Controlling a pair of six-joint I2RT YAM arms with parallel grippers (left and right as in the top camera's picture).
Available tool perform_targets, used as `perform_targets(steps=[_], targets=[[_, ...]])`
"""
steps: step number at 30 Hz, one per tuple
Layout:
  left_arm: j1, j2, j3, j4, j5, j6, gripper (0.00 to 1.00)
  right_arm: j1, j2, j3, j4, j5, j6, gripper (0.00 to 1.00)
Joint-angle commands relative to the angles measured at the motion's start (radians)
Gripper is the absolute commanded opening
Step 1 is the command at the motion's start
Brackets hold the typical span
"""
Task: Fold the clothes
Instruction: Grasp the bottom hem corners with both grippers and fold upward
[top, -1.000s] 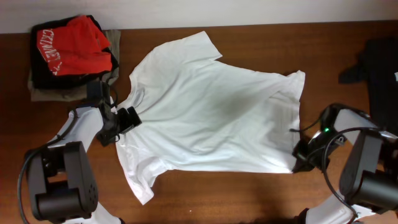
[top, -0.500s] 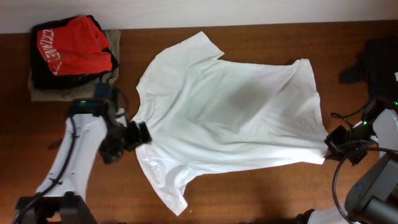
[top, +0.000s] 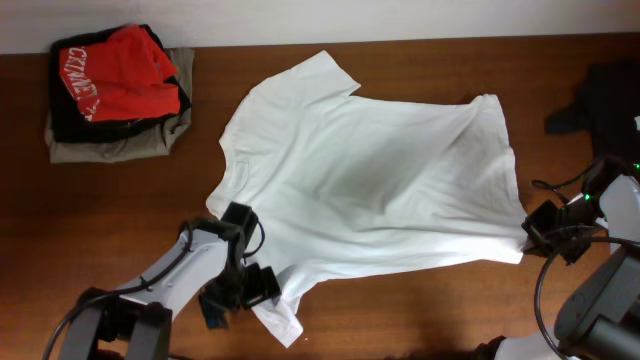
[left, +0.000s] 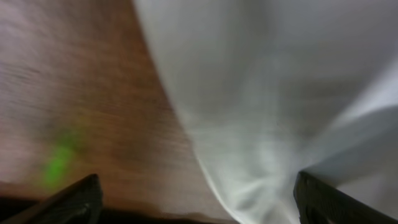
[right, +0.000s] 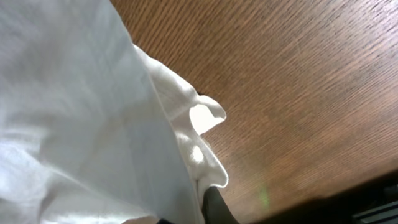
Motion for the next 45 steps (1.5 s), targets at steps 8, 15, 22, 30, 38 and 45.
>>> perform_targets(steps=[8,15,22,30,38,45], targets=[[-0.004,-0.004,-0.052,0.063,0.024,-0.001,0.00,-0.007,-0.015,0.015,-0.013,-0.014,0.012,0.04],[-0.004,-0.245,0.074,-0.070,0.022,0.002,0.00,-0.007,-0.135,0.015,-0.078,-0.022,0.062,0.04],[-0.004,-0.472,0.155,0.047,-0.131,0.002,0.00,-0.006,-0.296,0.015,-0.055,-0.033,0.111,0.04],[-0.004,-0.304,0.155,0.454,-0.286,0.002,0.00,0.020,-0.286,0.014,0.161,-0.079,0.123,0.04],[-0.004,0.011,0.155,0.816,-0.361,0.086,0.00,0.210,-0.127,0.013,0.441,-0.024,0.133,0.04],[0.003,0.125,0.155,0.979,-0.581,0.093,0.81,0.221,-0.027,0.019,0.568,0.027,0.105,0.74]])
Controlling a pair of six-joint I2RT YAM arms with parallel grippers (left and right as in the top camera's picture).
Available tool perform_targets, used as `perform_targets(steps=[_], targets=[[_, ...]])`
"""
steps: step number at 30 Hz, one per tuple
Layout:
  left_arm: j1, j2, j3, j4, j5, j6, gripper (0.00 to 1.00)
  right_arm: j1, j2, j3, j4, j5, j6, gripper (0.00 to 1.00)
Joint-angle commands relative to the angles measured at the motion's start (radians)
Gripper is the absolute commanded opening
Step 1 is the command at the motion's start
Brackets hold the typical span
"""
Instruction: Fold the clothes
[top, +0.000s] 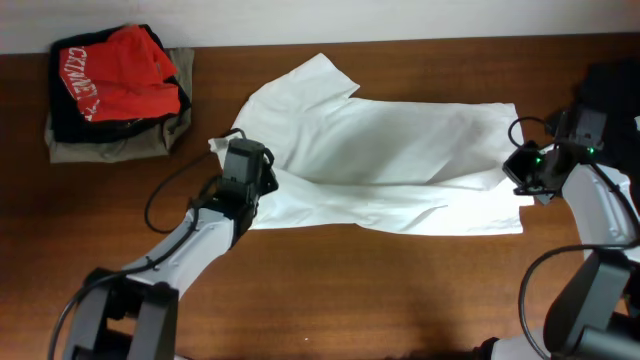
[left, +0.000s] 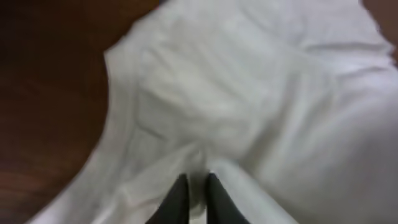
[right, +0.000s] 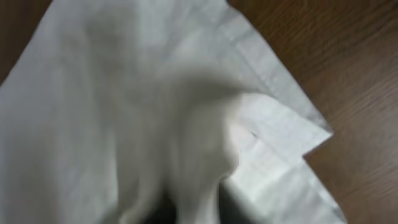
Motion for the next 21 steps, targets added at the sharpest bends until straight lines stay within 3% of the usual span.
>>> perform_targets(steps=[1,2,6,8,11,13,14,16,19,21], targets=[[0.005,0.044,0.007,0.047,-0.164,0.015,0.97,0.003,0.000,0.027,-0.007,0.024,-0.048,0.91],[0.010,0.043,0.008,0.056,-0.188,0.021,0.99,0.003,0.000,0.049,-0.037,0.024,-0.062,0.94],[0.034,-0.048,0.068,0.030,-0.187,0.237,0.99,0.003,-0.004,0.301,-0.304,0.019,-0.080,0.99],[0.034,-0.085,0.111,0.034,-0.134,0.256,0.99,0.014,-0.004,0.389,-0.369,-0.019,-0.129,0.99],[0.034,-0.077,0.130,0.093,-0.044,0.255,0.94,0.042,0.011,0.384,-0.370,-0.060,-0.180,0.98],[0.034,-0.053,0.130,0.112,-0.042,0.255,0.56,0.072,0.043,0.367,-0.388,-0.060,-0.184,0.65],[0.034,-0.036,0.130,0.082,-0.013,0.255,0.38,0.090,0.066,0.359,-0.410,-0.060,-0.183,0.40],[0.033,-0.025,0.130,-0.079,0.129,0.255,0.17,0.128,0.120,0.338,-0.482,-0.060,-0.183,0.04],[0.034,-0.025,0.130,-0.230,0.197,0.255,0.14,0.157,0.163,0.287,-0.503,-0.059,-0.183,0.04],[0.034,-0.011,0.130,-0.322,0.207,0.261,0.11,0.174,0.183,0.201,-0.428,-0.059,-0.182,0.04]])
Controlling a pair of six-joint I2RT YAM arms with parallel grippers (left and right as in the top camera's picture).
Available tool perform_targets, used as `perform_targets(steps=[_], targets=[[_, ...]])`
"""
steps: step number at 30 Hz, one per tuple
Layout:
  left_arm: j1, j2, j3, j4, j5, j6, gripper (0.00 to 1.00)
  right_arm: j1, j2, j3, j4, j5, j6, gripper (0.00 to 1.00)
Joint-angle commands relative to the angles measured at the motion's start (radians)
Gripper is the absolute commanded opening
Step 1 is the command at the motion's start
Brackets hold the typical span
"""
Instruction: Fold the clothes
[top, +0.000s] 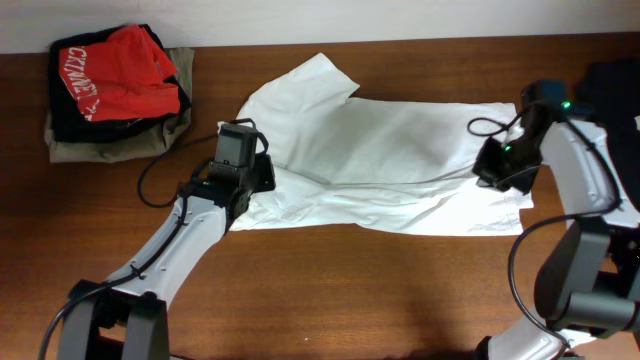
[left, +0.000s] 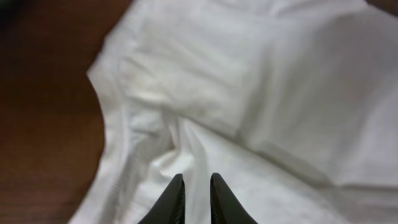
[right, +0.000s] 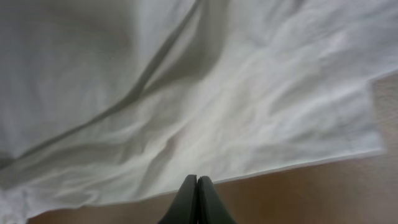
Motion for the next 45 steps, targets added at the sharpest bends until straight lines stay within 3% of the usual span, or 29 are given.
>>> perform_targets(steps=[1,3,6,14,20,25,30,36,40,44,45], targets=[[0.003,0.032,0.001,-0.079,0.066,0.017,0.11,0.021,0.024,-0.100,0.075,-0.002,-0.006,0.04],[0.003,0.081,0.001,-0.075,0.113,0.017,0.10,0.021,0.024,-0.173,0.142,-0.002,0.022,0.04],[0.003,0.162,0.001,-0.089,0.169,0.016,0.02,0.021,0.024,-0.232,0.188,-0.001,0.027,0.04],[0.008,0.231,0.001,-0.125,0.072,0.015,0.01,0.021,0.024,-0.343,0.294,0.036,0.028,0.04],[0.092,0.233,0.001,-0.293,0.023,-0.101,0.01,0.019,0.024,-0.353,0.291,0.109,0.034,0.04],[0.167,0.233,0.001,-0.364,0.031,-0.101,0.01,0.019,0.024,-0.353,0.257,0.112,0.058,0.04],[0.185,0.229,0.001,-0.503,0.129,-0.163,0.01,0.020,0.015,-0.353,0.164,0.160,0.193,0.04],[0.185,0.104,0.000,-0.695,0.149,-0.200,0.00,0.021,-0.088,-0.355,0.035,0.176,0.193,0.04],[0.178,-0.117,-0.005,-0.838,0.170,-0.214,0.01,0.020,-0.256,-0.375,-0.042,0.176,0.199,0.04],[0.172,-0.290,-0.005,-0.872,0.170,-0.217,0.01,0.021,-0.413,-0.375,-0.087,0.187,0.219,0.04],[0.173,-0.330,-0.005,-0.856,0.170,-0.217,0.09,0.020,-0.451,-0.374,-0.080,0.190,0.219,0.04]])
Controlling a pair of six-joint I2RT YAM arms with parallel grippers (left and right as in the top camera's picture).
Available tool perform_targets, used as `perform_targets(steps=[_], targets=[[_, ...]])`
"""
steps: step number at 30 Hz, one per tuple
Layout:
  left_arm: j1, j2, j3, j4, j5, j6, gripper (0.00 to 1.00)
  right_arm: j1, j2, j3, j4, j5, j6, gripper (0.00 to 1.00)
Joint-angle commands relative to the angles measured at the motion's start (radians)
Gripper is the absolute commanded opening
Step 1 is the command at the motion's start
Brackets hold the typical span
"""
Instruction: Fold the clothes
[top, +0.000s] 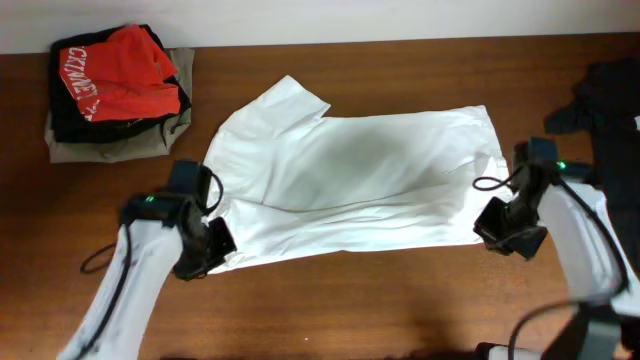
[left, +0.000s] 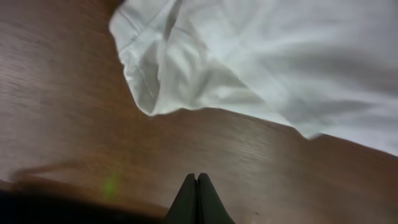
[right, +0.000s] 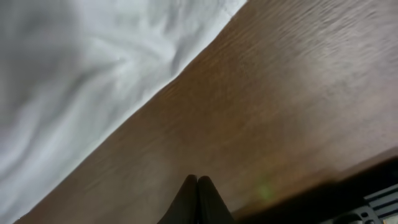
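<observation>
The white T-shirt (top: 350, 180) lies folded in half lengthwise across the middle of the table, one sleeve pointing to the far left. My left gripper (top: 213, 246) sits at the shirt's near left corner. In the left wrist view its fingertips (left: 196, 182) are shut over bare wood, with the shirt's rumpled edge (left: 186, 74) just beyond. My right gripper (top: 497, 228) is at the near right corner. Its fingertips (right: 196, 184) are shut over wood too, the shirt's hem (right: 93, 81) beyond them. Neither gripper holds any cloth.
A pile of folded clothes (top: 115, 85), red on black on tan, sits at the far left of the wooden table (top: 380, 310). A dark garment (top: 600, 100) lies at the far right, close to the right arm.
Both grippers were over the folded shirt, left near the collar side, right near the far right edge. Now both are off the cloth at its near corners. The shirt lies a little further left and flatter.
The shirt lay spread flat, my left gripper open at its near left part and my right shut on the near right corner. Then the near half lay folded over the far half, both grippers on the cloth. Now both rest shut on wood beside it.
</observation>
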Motion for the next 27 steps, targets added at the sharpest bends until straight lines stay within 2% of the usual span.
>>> perform_targets(steps=[1,2,3,4,5,6,7,8,13,18,20,23,27], targets=[[-0.005,-0.136,-0.003,0.052,0.010,-0.016,0.34,0.006,-0.132,0.003,0.018,0.028,0.008,0.06],[-0.005,-0.157,0.000,0.109,0.010,-0.015,0.53,0.006,-0.158,0.015,0.031,0.028,0.000,0.15],[-0.005,-0.161,0.008,0.155,0.011,-0.007,0.72,0.006,-0.174,0.033,0.042,0.027,-0.016,0.32],[-0.005,-0.159,0.022,0.188,0.011,0.004,0.81,0.006,-0.182,0.060,0.042,0.027,-0.032,0.55],[-0.005,-0.151,0.046,0.234,0.011,0.025,0.99,0.006,-0.183,0.095,0.041,0.018,-0.062,0.82],[-0.005,-0.139,0.084,0.296,0.011,0.058,0.99,0.006,-0.183,0.134,0.042,-0.010,-0.103,0.99],[-0.005,-0.127,0.118,0.356,0.011,0.087,0.99,0.006,-0.183,0.157,0.041,-0.029,-0.122,0.99],[-0.005,-0.086,0.182,0.513,0.006,0.122,0.99,0.007,-0.183,0.179,0.041,-0.049,-0.129,0.99],[-0.005,0.093,0.202,0.964,0.007,0.198,0.99,0.007,-0.162,0.178,-0.016,-0.055,-0.151,0.99],[-0.005,0.475,0.202,1.448,0.020,0.275,0.99,0.007,-0.124,0.178,-0.069,-0.056,-0.183,0.99],[-0.005,0.587,0.211,1.504,0.061,0.340,0.99,0.007,-0.112,0.178,-0.082,-0.056,-0.184,0.99],[-0.005,0.709,0.280,1.404,0.064,0.462,0.99,0.007,-0.098,0.178,-0.099,-0.055,-0.184,0.99],[-0.005,0.783,0.363,1.284,0.060,0.636,0.99,0.007,-0.097,0.177,-0.101,-0.056,-0.184,0.99]])
